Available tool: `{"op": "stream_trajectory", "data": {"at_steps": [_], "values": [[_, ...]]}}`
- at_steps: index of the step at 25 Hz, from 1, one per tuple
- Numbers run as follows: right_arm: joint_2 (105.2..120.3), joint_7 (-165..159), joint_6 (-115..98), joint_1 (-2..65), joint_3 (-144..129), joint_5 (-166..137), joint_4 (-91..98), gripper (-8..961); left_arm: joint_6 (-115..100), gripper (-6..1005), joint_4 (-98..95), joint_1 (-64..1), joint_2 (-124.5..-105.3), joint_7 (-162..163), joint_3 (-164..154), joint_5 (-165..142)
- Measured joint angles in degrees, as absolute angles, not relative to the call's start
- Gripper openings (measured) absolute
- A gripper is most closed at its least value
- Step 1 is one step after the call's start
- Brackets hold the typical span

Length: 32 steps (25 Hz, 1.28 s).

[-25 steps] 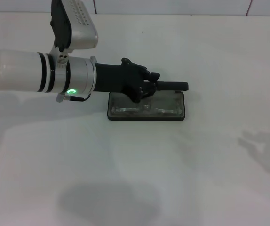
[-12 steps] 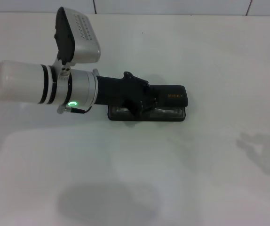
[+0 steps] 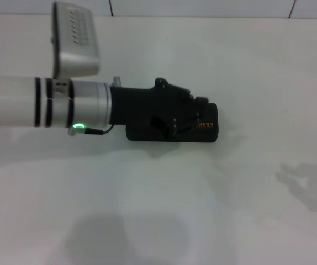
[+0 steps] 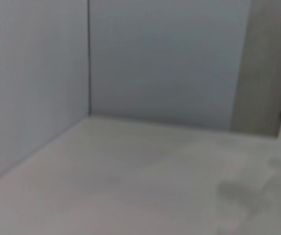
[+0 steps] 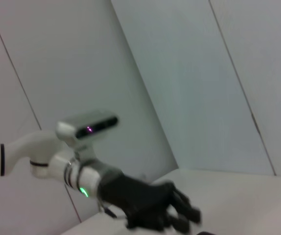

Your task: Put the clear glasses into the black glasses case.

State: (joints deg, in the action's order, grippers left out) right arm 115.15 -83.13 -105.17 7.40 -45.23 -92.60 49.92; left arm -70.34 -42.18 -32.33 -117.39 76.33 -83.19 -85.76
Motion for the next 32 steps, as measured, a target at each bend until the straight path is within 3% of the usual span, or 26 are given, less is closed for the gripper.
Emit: {"op": "stream_trajectory", "data": {"at_steps": [10, 12, 18, 20, 22, 26, 32], "values": [[115.15, -76.2, -110.3, 8.2, -48.2, -92.2, 47.7, 328, -92.8, 264, -63.9, -18.4, -118.55, 76.6, -73.1, -85.7], [115.19, -72.5, -111.3, 9.7, -52.1, -89.6, 44.9, 331, -98.6, 265, -60.9, -18.9, -117.7, 78.2, -69.4, -85.4], [115.37, -68.9, -109.1, 16.7, -61.0, -85.3, 39.1, 480, -111.1, 501, -44.3, -23.2, -112.21, 79.9, -61.0, -86.8], [115.59, -68.9, -108.7, 20.1, -61.6, -85.3, 36.8, 530, -112.3, 580, -41.4, -23.6, -111.24, 79.0, -61.0, -86.8], [115.66, -68.9, -108.7, 21.1, -61.6, -85.3, 36.1, 580, -112.5, 659, -40.7, -23.2, -111.07, 77.8, -60.9, -86.9], [115.98, -68.9, -108.4, 22.9, -61.6, -84.8, 35.5, 690, -112.6, 660, -40.6, -22.4, -111.35, 75.5, -60.9, -87.1], [116.17, -68.2, -106.4, 23.8, -64.7, -80.4, 34.0, 754, -112.6, 661, -40.2, -21.7, -111.22, 72.0, -60.8, -88.0]]}}
